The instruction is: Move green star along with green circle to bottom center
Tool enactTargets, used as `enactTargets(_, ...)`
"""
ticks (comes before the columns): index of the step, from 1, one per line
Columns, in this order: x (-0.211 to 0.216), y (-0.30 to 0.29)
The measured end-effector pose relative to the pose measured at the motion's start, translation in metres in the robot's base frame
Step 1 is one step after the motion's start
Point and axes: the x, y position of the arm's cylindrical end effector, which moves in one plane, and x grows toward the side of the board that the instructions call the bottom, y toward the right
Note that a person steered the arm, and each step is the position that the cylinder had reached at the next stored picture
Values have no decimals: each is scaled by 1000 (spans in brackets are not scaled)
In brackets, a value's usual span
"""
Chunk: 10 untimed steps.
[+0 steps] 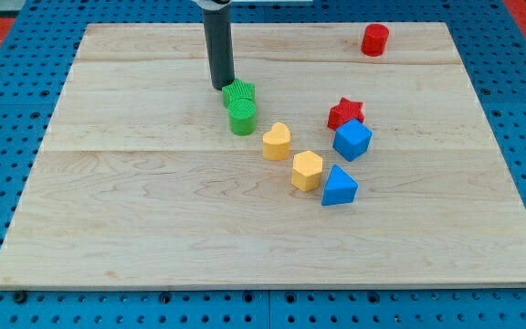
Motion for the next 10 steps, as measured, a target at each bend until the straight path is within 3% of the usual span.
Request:
enactTargets(1, -12, 16)
enactTargets(4, 87, 4)
enactTargets(5, 87, 20)
enactTargets(8, 190, 71)
enactTargets(10, 214, 64)
